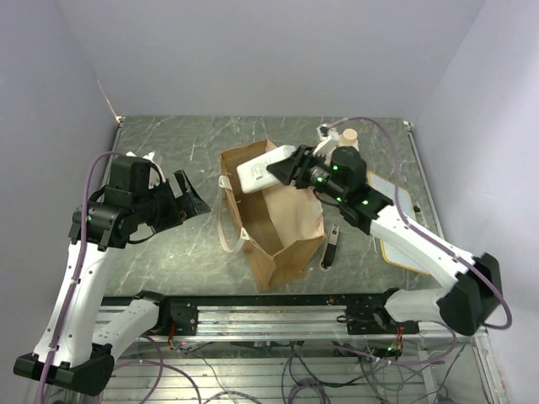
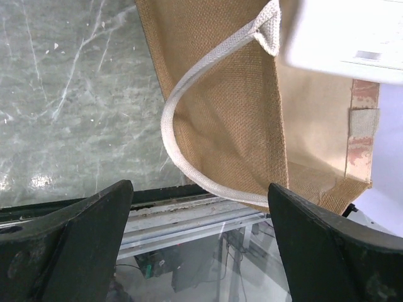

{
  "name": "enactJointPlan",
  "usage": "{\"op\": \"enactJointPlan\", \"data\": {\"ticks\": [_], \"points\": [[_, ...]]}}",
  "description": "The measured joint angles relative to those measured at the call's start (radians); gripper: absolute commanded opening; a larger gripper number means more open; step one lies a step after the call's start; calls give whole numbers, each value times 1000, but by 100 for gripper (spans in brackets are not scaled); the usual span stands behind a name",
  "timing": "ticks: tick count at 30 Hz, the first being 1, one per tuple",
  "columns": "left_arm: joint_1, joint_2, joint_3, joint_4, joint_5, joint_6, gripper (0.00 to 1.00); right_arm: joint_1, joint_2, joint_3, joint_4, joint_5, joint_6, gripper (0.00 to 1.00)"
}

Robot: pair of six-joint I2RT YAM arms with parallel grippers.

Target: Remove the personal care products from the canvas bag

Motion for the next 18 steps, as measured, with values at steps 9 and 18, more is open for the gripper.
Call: {"op": "enactJointPlan", "data": {"ticks": [9, 18], "points": [[0, 10, -17, 51, 9, -47, 99, -166, -284, 18, -206, 204, 45, 0], [0, 82, 21, 74, 9, -47, 99, -179, -348, 60, -362, 470, -376, 0]]}}
